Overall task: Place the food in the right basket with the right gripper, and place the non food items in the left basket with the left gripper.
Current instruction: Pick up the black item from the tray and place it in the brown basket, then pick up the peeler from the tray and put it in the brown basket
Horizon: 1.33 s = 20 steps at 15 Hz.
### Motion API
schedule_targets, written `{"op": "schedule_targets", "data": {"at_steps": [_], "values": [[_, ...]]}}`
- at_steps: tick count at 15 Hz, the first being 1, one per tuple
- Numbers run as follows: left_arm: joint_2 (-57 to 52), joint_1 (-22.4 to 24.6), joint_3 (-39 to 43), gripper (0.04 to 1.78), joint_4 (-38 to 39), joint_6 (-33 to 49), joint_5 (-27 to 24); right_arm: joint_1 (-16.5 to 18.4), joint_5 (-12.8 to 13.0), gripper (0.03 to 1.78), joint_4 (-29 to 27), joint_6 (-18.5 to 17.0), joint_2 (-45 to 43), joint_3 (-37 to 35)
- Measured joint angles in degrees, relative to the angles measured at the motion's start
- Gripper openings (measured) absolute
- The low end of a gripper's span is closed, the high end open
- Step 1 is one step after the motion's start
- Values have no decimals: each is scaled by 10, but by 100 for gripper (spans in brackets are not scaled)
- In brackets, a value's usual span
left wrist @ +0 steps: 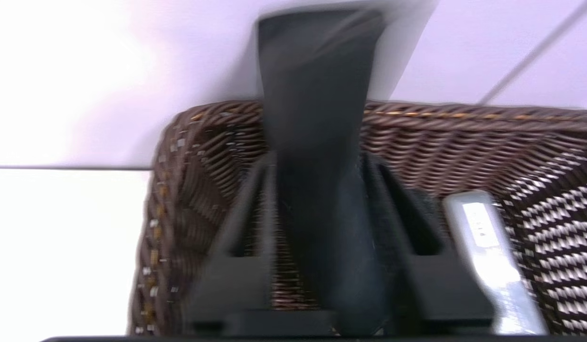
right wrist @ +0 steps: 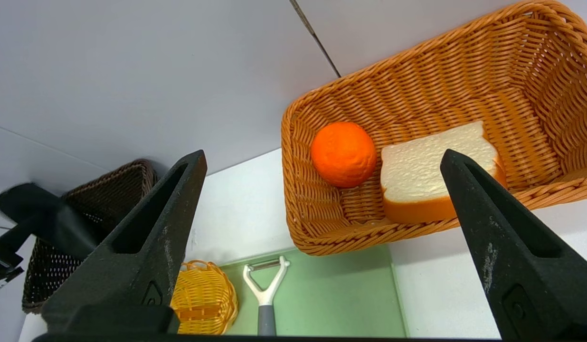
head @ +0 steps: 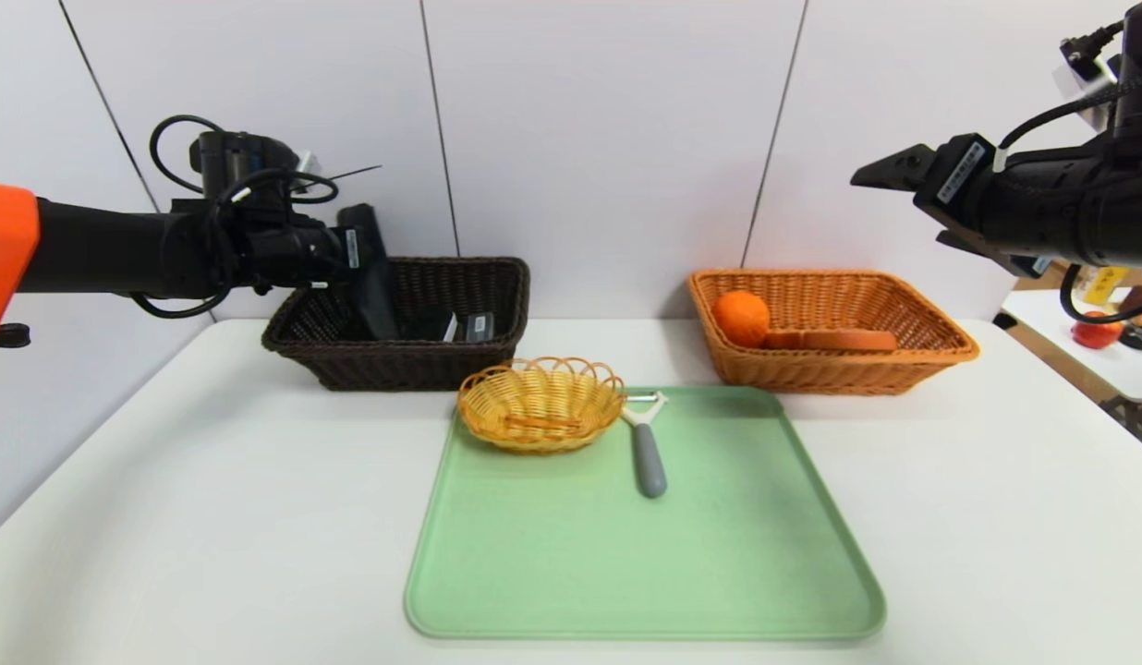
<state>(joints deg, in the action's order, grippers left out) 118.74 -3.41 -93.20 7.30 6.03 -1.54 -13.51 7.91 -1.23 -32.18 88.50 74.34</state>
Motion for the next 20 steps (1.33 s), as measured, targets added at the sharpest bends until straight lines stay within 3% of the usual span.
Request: {"op": "schedule_targets", "data": {"at_steps": [4, 7, 9, 11, 14, 17, 20], "values": [[2, -1, -9, 113, -1, 0, 0, 0, 0, 170, -1, -1, 0, 0], [-36, -5, -13, 131, -15, 3, 0, 1, 0, 170, -1, -1, 0, -1], [-86, -31, -14, 140, -52, 6, 0, 2, 0, 170, -1, -1, 2, -2], [-138, -89, -16, 147, -123, 30, 2, 3, 0, 170, -1, -1, 4, -2], [-185, -216, -42, 154, -293, 121, 18, 3, 1, 170, -1, -1, 5, -4], [-165, -334, -86, 159, -423, 231, 87, 3, 1, 170, -1, -1, 5, -16], [-101, -416, -140, 163, -480, 300, 144, 3, 0, 170, 0, -18, 5, -22]]}}
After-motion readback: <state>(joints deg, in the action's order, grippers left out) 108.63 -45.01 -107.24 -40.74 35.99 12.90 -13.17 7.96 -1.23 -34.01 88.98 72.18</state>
